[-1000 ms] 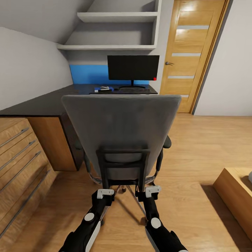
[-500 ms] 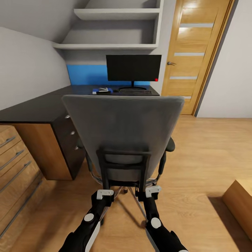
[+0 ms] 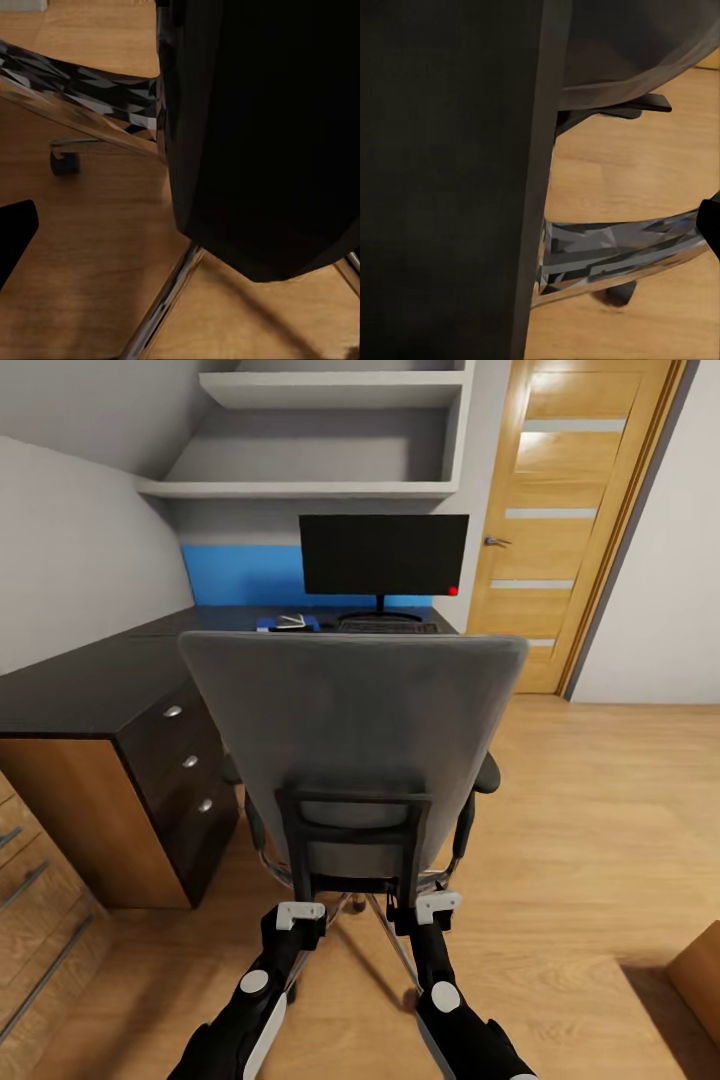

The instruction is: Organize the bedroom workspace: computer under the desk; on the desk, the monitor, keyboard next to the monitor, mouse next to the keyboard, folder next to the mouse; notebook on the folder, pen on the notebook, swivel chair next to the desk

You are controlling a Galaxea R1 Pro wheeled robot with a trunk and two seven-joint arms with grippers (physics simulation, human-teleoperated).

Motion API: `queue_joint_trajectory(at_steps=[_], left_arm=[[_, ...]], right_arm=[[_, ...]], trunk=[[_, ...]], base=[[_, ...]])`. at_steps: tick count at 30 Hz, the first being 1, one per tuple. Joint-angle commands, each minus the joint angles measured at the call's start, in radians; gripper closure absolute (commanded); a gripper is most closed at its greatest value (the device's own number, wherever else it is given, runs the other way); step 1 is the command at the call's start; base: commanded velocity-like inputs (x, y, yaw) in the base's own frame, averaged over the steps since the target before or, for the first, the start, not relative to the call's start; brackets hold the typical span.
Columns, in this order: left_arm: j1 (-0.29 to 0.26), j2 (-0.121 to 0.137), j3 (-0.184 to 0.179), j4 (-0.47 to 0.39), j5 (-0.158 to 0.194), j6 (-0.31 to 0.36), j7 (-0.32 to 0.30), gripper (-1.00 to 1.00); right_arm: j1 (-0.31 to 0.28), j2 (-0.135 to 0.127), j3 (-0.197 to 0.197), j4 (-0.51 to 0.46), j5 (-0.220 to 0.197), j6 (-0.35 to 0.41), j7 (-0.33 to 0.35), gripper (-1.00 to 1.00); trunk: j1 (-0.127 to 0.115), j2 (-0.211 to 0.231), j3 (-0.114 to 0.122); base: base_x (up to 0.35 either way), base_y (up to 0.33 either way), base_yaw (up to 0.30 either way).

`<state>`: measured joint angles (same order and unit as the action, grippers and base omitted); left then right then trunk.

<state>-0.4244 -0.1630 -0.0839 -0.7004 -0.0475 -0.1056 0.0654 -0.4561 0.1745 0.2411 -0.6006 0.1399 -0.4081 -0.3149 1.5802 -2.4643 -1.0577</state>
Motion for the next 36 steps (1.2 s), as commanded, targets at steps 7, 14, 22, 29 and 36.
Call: queue_joint_trajectory(at_steps=[7,14,22,29,36], left_arm=[[-0.001,0.000,-0.002,0.001,-0.005,-0.038,0.005,-1.00],[-0.001,0.000,-0.002,0.001,-0.008,-0.088,0.002,-1.00],[-0.001,0.000,-0.002,0.001,-0.007,-0.091,0.002,-1.00],[-0.001,0.000,-0.002,0.002,-0.007,-0.092,0.002,-1.00],[-0.001,0.000,-0.002,0.005,-0.006,-0.092,0.002,-1.00]], right_arm=[[-0.001,0.000,0.001,0.001,0.009,-0.001,-0.010,-1.00],[-0.001,0.000,0.001,0.001,0.010,-0.012,-0.010,-1.00],[-0.001,0.000,0.001,0.001,0.010,-0.014,-0.010,-1.00],[-0.001,0.000,0.001,0.000,0.010,-0.014,-0.010,-1.00],[-0.001,0.000,0.001,0.001,0.009,-0.014,-0.010,-1.00]], trunk=[[0.000,0.000,-0.001],[0.000,0.000,-0.001],[0.000,0.000,-0.001],[0.000,0.000,-0.001],[0.000,0.000,-0.001]], base=[[0.335,0.000,0.000],[0.335,0.000,0.000],[0.335,0.000,0.000],[0.335,0.000,0.000],[0.335,0.000,0.000]])
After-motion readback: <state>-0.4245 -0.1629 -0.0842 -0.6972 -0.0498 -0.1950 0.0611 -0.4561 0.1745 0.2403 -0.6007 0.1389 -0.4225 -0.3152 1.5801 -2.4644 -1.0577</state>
